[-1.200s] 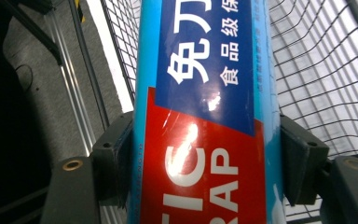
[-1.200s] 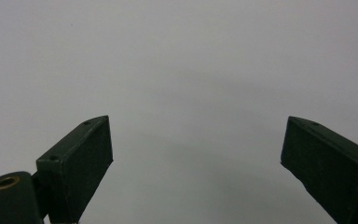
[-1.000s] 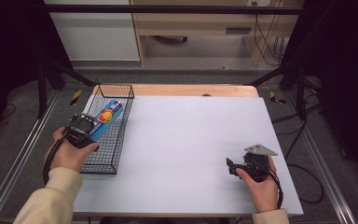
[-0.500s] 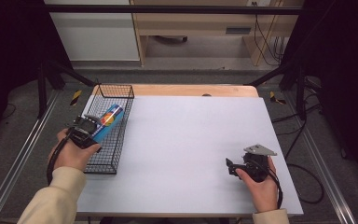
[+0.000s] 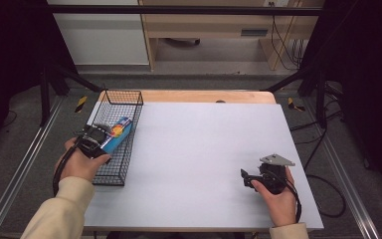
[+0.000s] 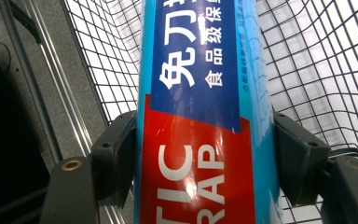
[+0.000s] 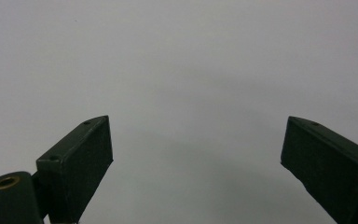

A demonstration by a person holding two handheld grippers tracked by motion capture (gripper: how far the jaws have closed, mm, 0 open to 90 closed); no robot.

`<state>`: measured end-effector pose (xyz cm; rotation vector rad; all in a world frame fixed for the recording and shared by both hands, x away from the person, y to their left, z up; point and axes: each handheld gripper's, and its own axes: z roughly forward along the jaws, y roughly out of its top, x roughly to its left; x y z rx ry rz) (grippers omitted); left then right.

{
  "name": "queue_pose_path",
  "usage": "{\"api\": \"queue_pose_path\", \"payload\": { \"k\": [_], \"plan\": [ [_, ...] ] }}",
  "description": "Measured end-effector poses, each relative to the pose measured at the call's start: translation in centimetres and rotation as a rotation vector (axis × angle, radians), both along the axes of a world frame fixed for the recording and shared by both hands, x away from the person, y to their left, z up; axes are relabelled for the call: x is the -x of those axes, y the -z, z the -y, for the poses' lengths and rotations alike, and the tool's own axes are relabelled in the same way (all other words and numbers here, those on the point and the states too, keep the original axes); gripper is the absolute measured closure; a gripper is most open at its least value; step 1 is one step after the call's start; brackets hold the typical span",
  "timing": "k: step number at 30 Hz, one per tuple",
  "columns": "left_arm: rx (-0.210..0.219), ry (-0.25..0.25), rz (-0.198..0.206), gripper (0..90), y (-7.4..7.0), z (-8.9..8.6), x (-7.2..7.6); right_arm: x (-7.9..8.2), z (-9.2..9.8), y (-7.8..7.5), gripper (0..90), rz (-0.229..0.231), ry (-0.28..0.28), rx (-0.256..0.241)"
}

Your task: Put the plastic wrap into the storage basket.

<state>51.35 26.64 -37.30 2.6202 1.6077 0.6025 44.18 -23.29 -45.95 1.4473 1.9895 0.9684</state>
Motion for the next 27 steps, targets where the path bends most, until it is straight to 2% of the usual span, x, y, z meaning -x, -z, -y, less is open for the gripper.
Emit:
{"api": "queue_pose_path", "payload": {
  "k": [6, 11, 27],
  "plan": [
    [-0.020, 0.012, 0.007, 31.2, 0.16, 0.32, 0.07, 0.00, -0.04, 0.05, 9.2, -0.008, -0.007, 0.000],
    [-0.057, 0.031, 0.017, 31.0, 0.25, 0.66, 0.20, -0.02, -0.13, 0.07, 9.2, -0.008, -0.008, 0.000],
    [-0.082, 0.047, 0.030, 30.5, 0.44, 1.00, 0.21, -0.02, -0.14, 0.10, 9.1, -0.013, -0.015, 0.000]
  ]
}}
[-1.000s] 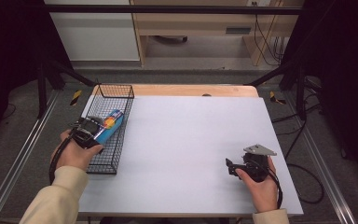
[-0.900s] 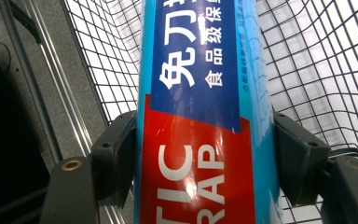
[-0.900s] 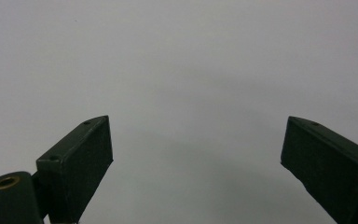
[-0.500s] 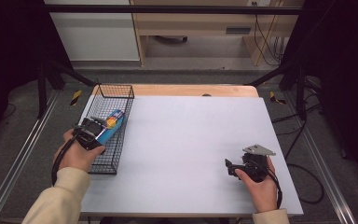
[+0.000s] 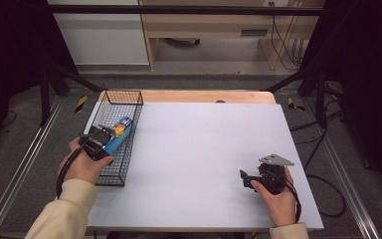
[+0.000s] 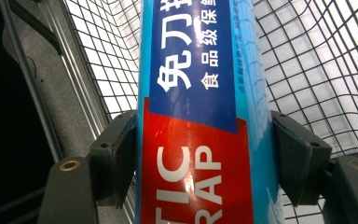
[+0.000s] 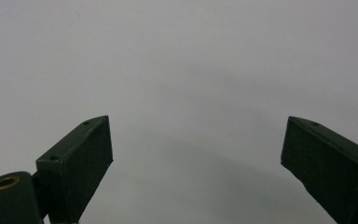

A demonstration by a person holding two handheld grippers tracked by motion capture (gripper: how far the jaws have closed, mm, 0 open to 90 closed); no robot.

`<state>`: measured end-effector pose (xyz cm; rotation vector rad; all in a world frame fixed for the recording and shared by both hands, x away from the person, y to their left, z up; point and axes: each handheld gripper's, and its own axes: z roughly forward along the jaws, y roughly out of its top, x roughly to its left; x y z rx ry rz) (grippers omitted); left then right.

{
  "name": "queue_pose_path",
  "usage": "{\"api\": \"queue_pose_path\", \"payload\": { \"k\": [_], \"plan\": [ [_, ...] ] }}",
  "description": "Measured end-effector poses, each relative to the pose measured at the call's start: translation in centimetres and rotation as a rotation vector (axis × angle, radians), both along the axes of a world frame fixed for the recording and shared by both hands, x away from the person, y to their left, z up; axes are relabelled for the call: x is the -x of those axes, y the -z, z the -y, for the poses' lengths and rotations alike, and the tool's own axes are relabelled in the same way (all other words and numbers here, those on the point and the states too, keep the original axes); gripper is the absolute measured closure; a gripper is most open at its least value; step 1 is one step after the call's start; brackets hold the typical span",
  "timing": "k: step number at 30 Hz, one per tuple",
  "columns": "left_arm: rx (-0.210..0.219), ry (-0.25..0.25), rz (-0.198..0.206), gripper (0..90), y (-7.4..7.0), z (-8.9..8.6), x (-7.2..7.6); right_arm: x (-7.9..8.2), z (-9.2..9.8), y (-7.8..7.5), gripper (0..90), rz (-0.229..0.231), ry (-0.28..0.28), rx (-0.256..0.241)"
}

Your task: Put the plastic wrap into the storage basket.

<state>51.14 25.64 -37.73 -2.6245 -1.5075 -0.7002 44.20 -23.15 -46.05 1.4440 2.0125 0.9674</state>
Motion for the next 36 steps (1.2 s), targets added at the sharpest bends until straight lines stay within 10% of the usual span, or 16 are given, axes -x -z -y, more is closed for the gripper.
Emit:
{"api": "queue_pose_path", "payload": {
  "k": [11, 21, 36],
  "plan": [
    [0.001, 0.039, 0.038, 22.2, -0.3, 0.2, 0.2, 0.0, 0.2, 0.0, 8.9, -0.002, -0.002, 0.001],
    [0.034, 0.090, 0.173, 8.5, -1.9, 0.5, 1.2, 0.0, 0.2, 0.0, 8.5, 0.001, -0.002, 0.006],
    [0.261, 0.267, 0.393, 6.3, -5.0, 4.3, 3.1, 0.3, 0.6, -0.4, 6.5, 0.035, 0.032, 0.017]
  ]
}}
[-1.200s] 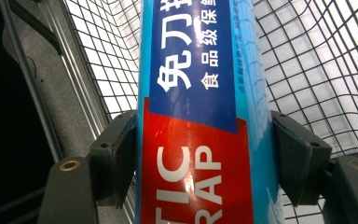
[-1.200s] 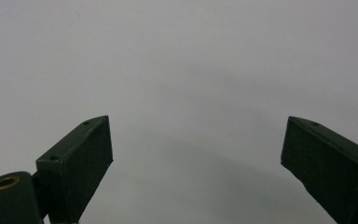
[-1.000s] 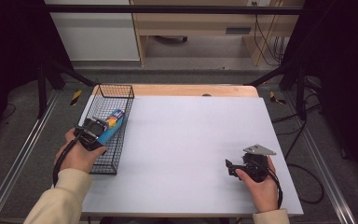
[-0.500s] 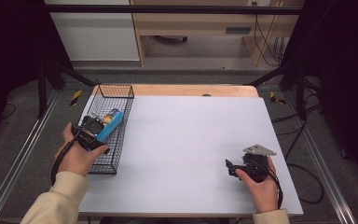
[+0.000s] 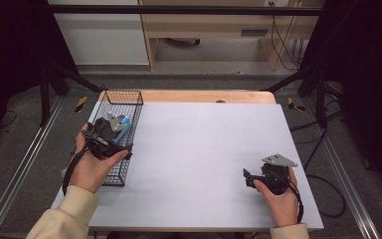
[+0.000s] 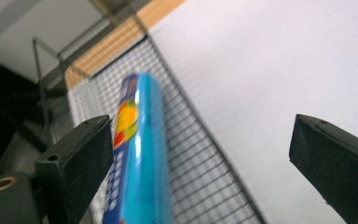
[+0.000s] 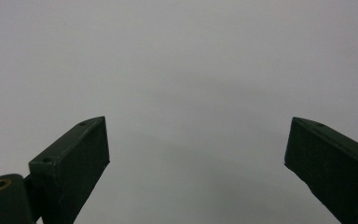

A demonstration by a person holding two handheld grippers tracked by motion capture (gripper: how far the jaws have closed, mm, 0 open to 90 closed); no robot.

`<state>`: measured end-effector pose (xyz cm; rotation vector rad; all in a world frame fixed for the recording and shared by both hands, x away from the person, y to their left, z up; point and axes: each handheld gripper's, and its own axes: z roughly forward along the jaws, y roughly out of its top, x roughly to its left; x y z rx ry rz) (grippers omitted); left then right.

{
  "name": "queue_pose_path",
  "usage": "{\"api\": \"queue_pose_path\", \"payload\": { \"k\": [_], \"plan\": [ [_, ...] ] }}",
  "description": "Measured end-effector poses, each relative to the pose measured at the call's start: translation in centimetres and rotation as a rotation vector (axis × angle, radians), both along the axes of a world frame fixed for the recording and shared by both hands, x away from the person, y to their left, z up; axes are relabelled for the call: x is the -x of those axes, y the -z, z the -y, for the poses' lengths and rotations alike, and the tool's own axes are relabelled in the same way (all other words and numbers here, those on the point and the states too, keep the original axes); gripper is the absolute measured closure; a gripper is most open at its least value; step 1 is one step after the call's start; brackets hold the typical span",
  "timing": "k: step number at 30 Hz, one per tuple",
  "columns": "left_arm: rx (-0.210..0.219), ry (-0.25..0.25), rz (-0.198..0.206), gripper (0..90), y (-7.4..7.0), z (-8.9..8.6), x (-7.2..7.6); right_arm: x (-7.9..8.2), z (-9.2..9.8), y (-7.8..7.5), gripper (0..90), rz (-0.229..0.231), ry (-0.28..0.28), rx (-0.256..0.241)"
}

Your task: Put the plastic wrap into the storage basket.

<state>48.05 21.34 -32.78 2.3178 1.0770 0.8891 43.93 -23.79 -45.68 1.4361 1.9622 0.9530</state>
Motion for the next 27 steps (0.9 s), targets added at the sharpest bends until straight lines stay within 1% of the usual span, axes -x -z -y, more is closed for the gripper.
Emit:
{"api": "queue_pose_path", "payload": {
  "k": [1, 2, 3, 4, 5, 6, 9, 10, 13, 16, 20, 21, 22, 24, 25, 26, 27],
  "plan": [
    [0.000, 0.000, 0.000, 6.1, 0.0, 0.0, 0.0, 0.0, 0.0, 0.0, 6.5, 0.000, 0.000, 0.000],
    [0.016, 0.032, 0.024, 5.7, -0.3, 0.6, 0.2, 0.0, 0.1, -0.1, 6.2, 0.012, 0.004, 0.011],
    [0.016, 0.032, 0.024, 5.5, -0.3, 0.6, 0.2, 0.1, 0.1, -0.2, 6.1, 0.014, 0.008, 0.008],
    [0.034, 0.062, 0.038, 5.4, -0.5, 1.2, 0.5, 0.1, 0.2, -0.2, 5.9, 0.022, 0.007, 0.013],
    [0.034, 0.062, 0.038, 5.3, -0.5, 1.2, 0.5, 0.1, 0.2, -0.2, 5.9, 0.022, 0.007, 0.013],
    [0.062, 0.085, 0.048, 5.3, -0.8, 1.7, 0.6, 0.0, 0.3, -0.1, 5.6, 0.025, 0.008, 0.014],
    [0.070, 0.102, 0.051, 5.3, -1.1, 2.3, 0.8, 0.0, 0.3, -0.2, 5.0, 0.028, 0.007, 0.013],
    [0.067, 0.112, 0.050, 5.3, -1.1, 2.4, 0.8, 0.0, 0.3, -0.2, 5.0, 0.028, 0.007, 0.013],
    [0.084, 0.149, 0.051, 5.3, -1.4, 3.5, 1.2, 0.1, 0.3, -0.3, 4.7, 0.044, 0.006, 0.013],
    [0.075, 0.169, 0.052, 5.2, -1.6, 4.1, 1.4, 0.1, 0.3, -0.4, 4.6, 0.044, 0.006, 0.012],
    [0.084, 0.206, 0.056, 5.2, -1.9, 5.3, 1.7, 0.2, 0.5, -0.4, 4.6, 0.045, 0.007, 0.012],
    [0.084, 0.206, 0.056, 5.2, -1.9, 5.3, 1.7, 0.2, 0.6, -0.4, 4.6, 0.048, 0.008, 0.013],
    [0.089, 0.219, 0.055, 5.2, -1.9, 5.8, 1.7, 0.2, 0.6, -0.5, 4.6, 0.049, 0.011, 0.011],
    [0.090, 0.226, 0.055, 5.2, -1.9, 6.1, 1.8, 0.2, 0.6, -0.5, 4.6, 0.049, 0.012, 0.010],
    [0.097, 0.232, 0.053, 5.2, -1.9, 6.3, 1.8, 0.2, 0.6, -0.5, 4.6, 0.047, 0.013, 0.006],
    [0.115, 0.246, 0.044, 5.2, -1.9, 6.7, 1.9, 0.2, 0.6, -0.5, 4.6, 0.049, 0.013, 0.009],
    [0.115, 0.246, 0.044, 5.2, -1.9, 6.7, 1.9, 0.2, 0.6, -0.5, 4.6, 0.049, 0.013, 0.009]
  ]
}}
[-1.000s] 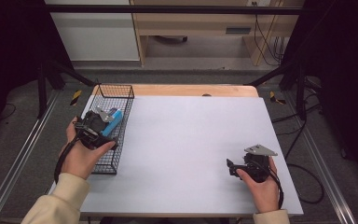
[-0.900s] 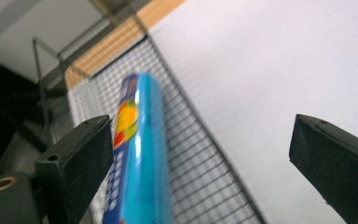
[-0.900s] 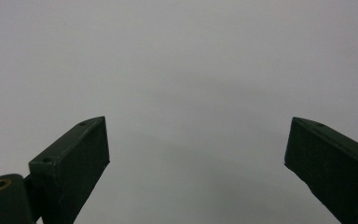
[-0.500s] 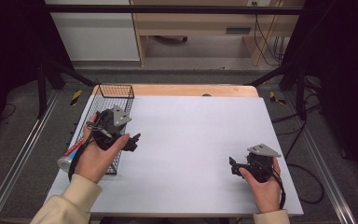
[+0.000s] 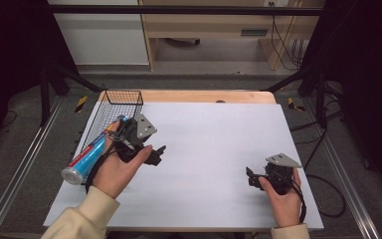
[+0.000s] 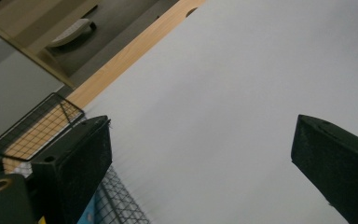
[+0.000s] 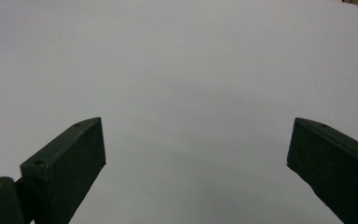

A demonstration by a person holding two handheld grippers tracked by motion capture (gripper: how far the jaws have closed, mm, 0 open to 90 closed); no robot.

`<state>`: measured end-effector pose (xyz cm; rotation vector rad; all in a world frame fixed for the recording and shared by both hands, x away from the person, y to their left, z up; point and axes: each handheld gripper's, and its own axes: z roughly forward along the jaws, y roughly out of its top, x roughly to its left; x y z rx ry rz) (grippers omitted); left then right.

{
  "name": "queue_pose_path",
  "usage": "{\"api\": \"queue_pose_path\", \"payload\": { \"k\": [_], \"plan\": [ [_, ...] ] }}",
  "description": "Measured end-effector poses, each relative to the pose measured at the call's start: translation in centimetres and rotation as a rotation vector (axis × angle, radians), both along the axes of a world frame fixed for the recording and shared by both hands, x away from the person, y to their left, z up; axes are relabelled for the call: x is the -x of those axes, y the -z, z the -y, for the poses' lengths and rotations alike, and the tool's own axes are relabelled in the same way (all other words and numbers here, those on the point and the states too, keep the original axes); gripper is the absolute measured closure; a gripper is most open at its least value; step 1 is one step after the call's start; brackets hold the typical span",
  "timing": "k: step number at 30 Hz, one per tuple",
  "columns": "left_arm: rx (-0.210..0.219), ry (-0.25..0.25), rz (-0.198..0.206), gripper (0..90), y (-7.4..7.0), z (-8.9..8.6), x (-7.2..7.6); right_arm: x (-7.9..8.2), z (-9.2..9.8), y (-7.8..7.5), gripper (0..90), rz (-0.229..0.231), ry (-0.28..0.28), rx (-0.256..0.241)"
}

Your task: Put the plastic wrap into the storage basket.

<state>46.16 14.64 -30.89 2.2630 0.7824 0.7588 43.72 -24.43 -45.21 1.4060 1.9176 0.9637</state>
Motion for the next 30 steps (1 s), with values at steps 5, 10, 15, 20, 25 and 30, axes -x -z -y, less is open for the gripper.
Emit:
{"api": "queue_pose_path", "payload": {
  "k": [5, 10, 15, 20, 25, 30],
  "plan": [
    [0.041, 0.042, -0.011, 5.2, -0.1, 1.2, 0.3, 0.1, 0.2, 0.0, 4.6, 0.000, -0.006, 0.009],
    [0.043, 0.081, -0.007, 5.2, 0.0, 2.3, 0.4, 0.4, 0.4, -0.1, 4.6, 0.001, -0.004, 0.011],
    [0.052, 0.132, -0.006, 5.2, 0.9, 3.7, 0.0, 0.7, 0.5, -0.2, 4.5, 0.008, -0.007, 0.015],
    [0.093, 0.177, -0.016, 5.1, 2.4, 4.5, -0.6, 1.0, 0.6, -0.3, 4.3, 0.019, -0.025, 0.011],
    [0.142, 0.215, -0.019, 5.2, 3.9, 4.9, -1.0, 1.2, 0.6, -0.4, 4.2, 0.031, -0.031, 0.022],
    [0.168, 0.247, -0.049, 5.1, 6.2, 5.7, -1.5, 1.3, 0.4, -0.3, 4.3, 0.028, -0.034, 0.042]
  ]
}}
